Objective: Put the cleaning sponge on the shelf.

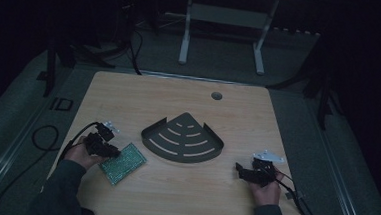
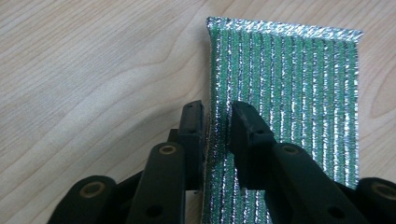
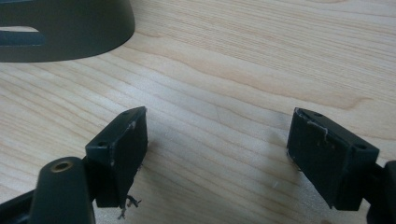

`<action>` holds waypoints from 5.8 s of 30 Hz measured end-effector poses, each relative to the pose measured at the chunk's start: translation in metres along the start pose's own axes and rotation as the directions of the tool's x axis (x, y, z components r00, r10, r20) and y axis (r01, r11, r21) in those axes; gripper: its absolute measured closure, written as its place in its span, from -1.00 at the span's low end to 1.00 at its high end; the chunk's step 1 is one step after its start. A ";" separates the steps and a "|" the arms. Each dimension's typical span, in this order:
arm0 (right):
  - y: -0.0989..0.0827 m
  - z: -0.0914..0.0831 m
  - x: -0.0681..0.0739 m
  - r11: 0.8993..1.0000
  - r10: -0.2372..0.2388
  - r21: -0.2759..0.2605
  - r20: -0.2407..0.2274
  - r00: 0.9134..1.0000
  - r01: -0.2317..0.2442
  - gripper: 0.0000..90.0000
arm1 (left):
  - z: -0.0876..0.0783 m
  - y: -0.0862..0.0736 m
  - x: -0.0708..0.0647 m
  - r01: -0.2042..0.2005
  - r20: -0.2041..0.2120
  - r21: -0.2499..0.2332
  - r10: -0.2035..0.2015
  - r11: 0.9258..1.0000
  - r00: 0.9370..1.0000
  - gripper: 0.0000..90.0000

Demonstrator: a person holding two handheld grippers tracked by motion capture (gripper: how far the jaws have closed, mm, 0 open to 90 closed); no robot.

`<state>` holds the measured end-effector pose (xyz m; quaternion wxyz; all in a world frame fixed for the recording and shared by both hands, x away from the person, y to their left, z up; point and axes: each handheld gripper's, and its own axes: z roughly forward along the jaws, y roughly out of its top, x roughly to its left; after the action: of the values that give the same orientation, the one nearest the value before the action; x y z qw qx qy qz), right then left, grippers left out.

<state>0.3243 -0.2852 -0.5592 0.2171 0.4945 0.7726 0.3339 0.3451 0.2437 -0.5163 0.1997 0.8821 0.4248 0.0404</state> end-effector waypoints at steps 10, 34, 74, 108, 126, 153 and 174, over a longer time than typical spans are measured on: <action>0.000 0.000 0.000 1.000 0.000 0.000 0.000 1.000 0.000 -0.56 | 0.004 0.010 0.007 0.026 0.041 0.087 -0.030 0.996 0.999 0.62; 0.000 0.000 0.000 1.000 -0.001 0.000 -0.001 1.000 0.001 -0.56 | -0.001 0.023 0.008 -0.020 0.102 0.199 0.000 0.980 0.995 1.00; 0.000 0.000 0.000 1.000 -0.001 0.000 -0.001 1.000 0.001 -0.56 | -0.058 0.052 0.008 -0.058 0.091 0.085 0.051 0.995 0.995 1.00; 0.000 0.000 0.000 1.000 -0.002 0.000 -0.001 1.000 0.002 -0.56 | -0.077 0.087 0.001 -0.084 0.079 -0.011 0.085 0.996 0.993 1.00; 0.000 0.000 0.000 1.000 -0.002 0.000 -0.002 1.000 0.002 -0.56 | -0.079 0.109 -0.005 -0.089 0.030 -0.052 0.091 0.995 0.995 1.00; 0.000 0.000 0.000 1.000 -0.001 0.000 -0.002 1.000 0.001 -0.56 | -0.072 0.143 -0.021 -0.120 0.013 -0.073 0.121 0.990 0.993 1.00; 0.000 0.000 0.000 1.000 -0.001 0.000 -0.002 1.000 0.001 -0.56 | -0.057 0.161 -0.026 -0.130 0.008 -0.064 0.131 0.989 0.991 1.00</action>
<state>0.3249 -0.2854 -0.5592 0.2165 0.4936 0.7731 0.3343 0.4325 0.1517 -0.3993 0.2272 0.9014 0.3634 0.0615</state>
